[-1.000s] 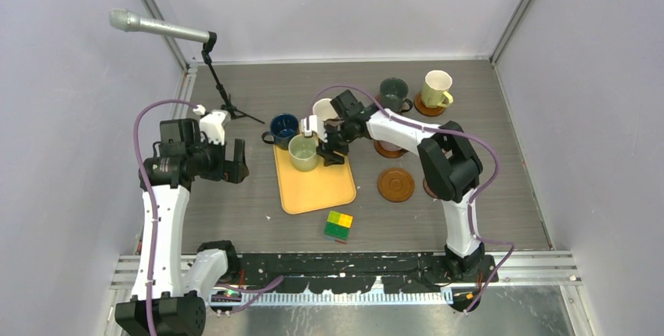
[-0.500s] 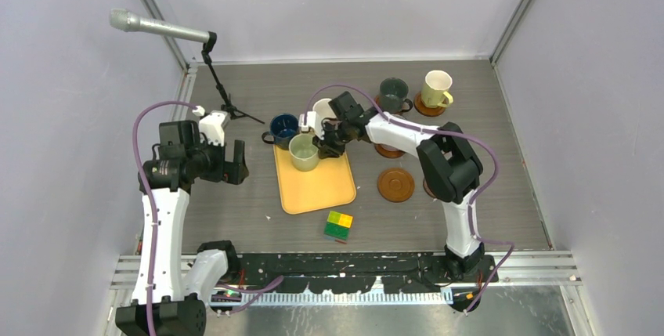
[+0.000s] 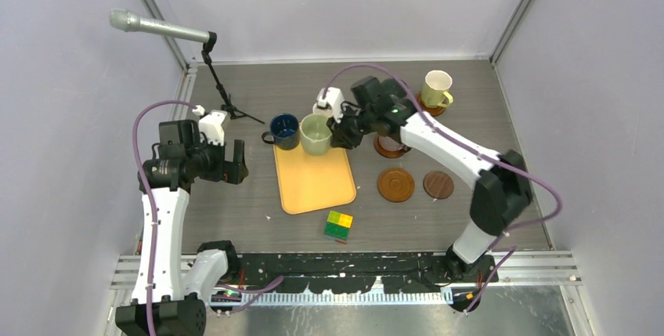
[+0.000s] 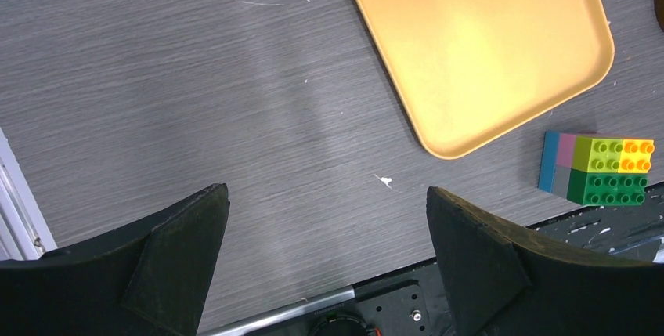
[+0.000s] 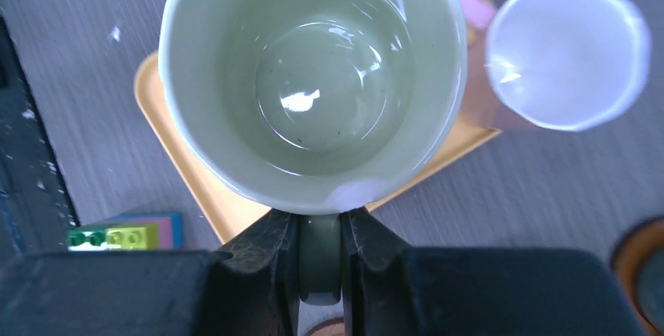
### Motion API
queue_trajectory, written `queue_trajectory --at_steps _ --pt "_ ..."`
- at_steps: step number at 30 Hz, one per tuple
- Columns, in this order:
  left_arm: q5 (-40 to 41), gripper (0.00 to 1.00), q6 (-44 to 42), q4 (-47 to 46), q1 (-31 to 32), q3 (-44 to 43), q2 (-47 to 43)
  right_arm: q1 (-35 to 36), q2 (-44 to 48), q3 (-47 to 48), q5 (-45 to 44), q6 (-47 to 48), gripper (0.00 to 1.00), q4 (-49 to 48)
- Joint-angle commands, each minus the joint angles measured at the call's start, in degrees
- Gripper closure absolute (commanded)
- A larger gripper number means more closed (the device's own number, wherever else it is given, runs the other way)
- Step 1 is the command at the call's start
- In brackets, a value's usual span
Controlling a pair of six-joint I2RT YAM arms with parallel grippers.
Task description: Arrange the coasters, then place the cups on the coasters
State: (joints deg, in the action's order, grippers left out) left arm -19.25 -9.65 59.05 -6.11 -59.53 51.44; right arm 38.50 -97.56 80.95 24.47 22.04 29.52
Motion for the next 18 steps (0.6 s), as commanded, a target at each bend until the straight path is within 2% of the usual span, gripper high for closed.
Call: queue_trajectory --at_steps 1,13,18 --pt "-0.65 0.0 -0.58 0.21 0.11 -3.19 0.36 -4.31 11.98 -0.67 -1.02 -6.12 1.0 -0.58" --pt "-3.41 0.0 0.71 0.44 0.08 -6.02 2.51 -32.48 31.18 -7.72 0.15 -7.54 1.0 10.46" --pt "-4.29 0.0 1.39 0.02 0.1 -6.01 2.57 -44.17 32.98 -14.2 -0.13 -5.81 1.0 9.51"
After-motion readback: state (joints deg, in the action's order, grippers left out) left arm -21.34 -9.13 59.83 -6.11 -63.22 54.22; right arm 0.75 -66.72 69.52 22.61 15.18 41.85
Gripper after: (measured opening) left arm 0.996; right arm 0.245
